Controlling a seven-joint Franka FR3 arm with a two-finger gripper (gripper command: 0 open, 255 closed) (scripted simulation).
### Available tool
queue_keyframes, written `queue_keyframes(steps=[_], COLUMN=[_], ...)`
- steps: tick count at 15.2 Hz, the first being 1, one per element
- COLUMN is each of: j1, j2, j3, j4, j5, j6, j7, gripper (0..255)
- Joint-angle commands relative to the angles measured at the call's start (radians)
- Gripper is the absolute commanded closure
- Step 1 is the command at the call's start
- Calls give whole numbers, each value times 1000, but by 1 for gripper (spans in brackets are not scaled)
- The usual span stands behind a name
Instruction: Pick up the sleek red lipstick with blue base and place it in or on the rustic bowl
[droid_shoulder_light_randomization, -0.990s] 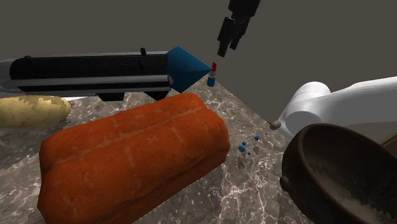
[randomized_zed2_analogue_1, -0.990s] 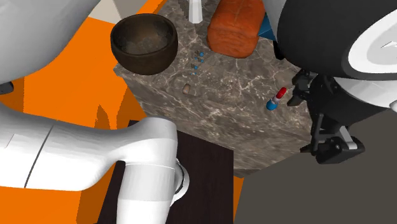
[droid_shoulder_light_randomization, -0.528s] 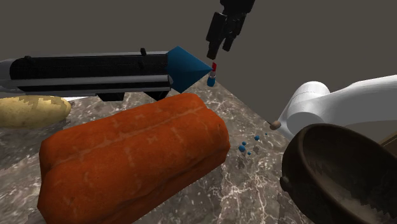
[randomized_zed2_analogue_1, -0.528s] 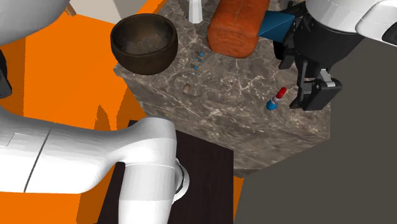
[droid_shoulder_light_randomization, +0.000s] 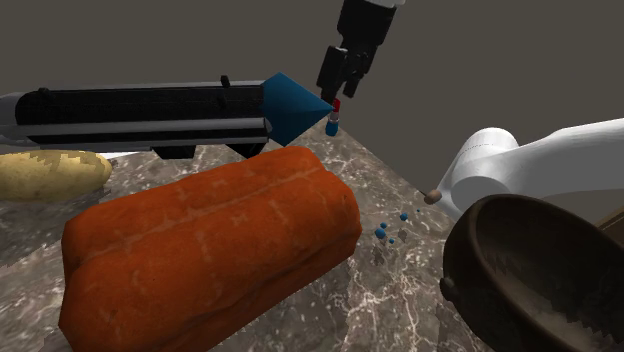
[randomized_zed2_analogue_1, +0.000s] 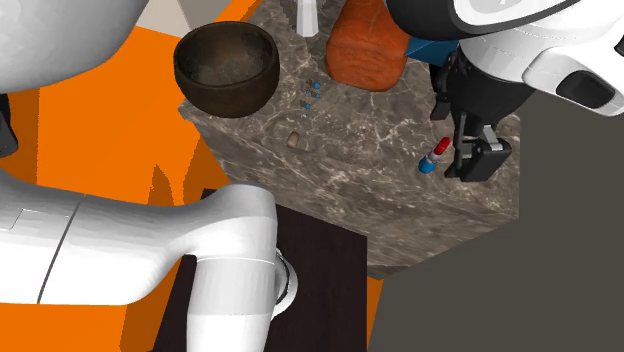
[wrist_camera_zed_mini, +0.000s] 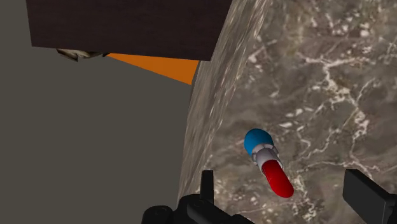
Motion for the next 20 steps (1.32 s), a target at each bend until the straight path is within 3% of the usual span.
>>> queue_keyframes(steps=[1,6,7,16,20], j1=[1,1,1,1,-4], j2=[-2,-2,-2,-2,12], j3=[2,2,2,2,-8], j4=[-7,-7,-7,-7,54], j5=[2,2,2,2,-8], j6=[6,6,6,6,-41], j7=[0,0,0,0,4], gripper=[0,0,255,255,255])
